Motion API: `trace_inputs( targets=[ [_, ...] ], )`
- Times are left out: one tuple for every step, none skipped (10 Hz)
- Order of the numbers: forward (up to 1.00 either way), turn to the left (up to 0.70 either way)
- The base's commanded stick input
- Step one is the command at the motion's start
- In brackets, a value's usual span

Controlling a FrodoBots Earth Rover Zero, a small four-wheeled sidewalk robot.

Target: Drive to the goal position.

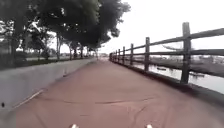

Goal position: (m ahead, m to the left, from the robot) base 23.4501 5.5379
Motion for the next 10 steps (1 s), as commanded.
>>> trace_inputs(
  targets=[
    [1.0, 0.0],
    [1.0, 0.0],
    [1.0, 0.0],
    [1.0, 0.0],
    [1.0, 0.0],
    [1.0, 0.0],
    [1.0, 0.0],
    [1.0, 0.0],
    [1.0, 0.0],
    [1.0, 0.0]
  ],
)
